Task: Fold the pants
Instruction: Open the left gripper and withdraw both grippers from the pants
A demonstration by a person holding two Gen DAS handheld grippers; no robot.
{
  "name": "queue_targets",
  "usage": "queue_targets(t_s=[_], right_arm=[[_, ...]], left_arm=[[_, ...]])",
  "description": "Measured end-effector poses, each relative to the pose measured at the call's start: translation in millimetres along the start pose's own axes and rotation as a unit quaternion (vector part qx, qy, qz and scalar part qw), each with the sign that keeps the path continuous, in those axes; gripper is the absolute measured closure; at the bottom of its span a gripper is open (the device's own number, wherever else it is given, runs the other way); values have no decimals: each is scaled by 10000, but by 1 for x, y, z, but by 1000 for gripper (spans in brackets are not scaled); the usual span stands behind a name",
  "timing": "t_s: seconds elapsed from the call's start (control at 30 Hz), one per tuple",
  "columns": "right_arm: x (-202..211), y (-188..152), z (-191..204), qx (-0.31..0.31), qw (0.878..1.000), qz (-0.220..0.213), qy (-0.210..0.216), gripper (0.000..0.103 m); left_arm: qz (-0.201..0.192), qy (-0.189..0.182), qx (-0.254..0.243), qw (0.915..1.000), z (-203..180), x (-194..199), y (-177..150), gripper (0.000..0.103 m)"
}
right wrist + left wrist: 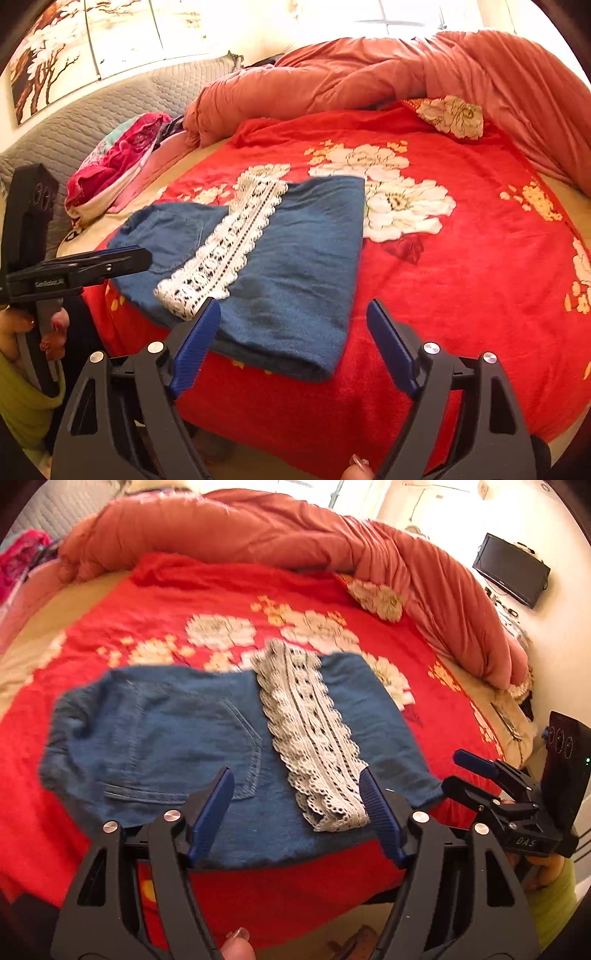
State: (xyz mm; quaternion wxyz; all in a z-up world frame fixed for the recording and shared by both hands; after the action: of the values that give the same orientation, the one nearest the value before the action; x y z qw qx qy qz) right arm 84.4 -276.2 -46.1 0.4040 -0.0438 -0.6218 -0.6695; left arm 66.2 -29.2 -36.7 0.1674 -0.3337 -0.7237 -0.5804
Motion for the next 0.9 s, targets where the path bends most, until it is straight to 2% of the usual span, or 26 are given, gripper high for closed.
queue_targets(t_s=[0.07, 0.13, 0.33, 0.47, 0.9], right_arm=[[3, 4, 3, -13, 10000, -49, -12, 21], [5, 7, 5, -29, 9999, -83, -53, 10], [9, 14, 15, -30, 9997, -143, -170, 10], [11, 20, 22, -13, 9996, -173, -215, 6], [9, 44, 55, 179, 9994, -272, -131, 5]], left_arm=[[-107, 97, 10, 9999, 3, 8, 3, 35], [-176, 210, 44, 9996, 8, 15, 5, 31], [-281, 351, 124, 9989, 21, 28, 6, 21], [-342, 409, 204, 9984, 30, 36, 6, 17], [-419, 559, 554, 9960, 62, 53, 2, 11]])
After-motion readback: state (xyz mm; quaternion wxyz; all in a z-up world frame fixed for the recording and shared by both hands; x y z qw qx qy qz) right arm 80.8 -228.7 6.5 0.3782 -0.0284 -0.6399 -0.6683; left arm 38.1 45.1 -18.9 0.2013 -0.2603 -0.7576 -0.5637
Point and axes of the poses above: each gripper's, at about its wrist camera, not at the fingertips, and x roughly against the way its jaws point, z to its left, y to its top, the point moved 4 cm from there along -x, roughly the way its jaws point, and after that the axes turned 6 degrees about -z, right-handed, at the moved point
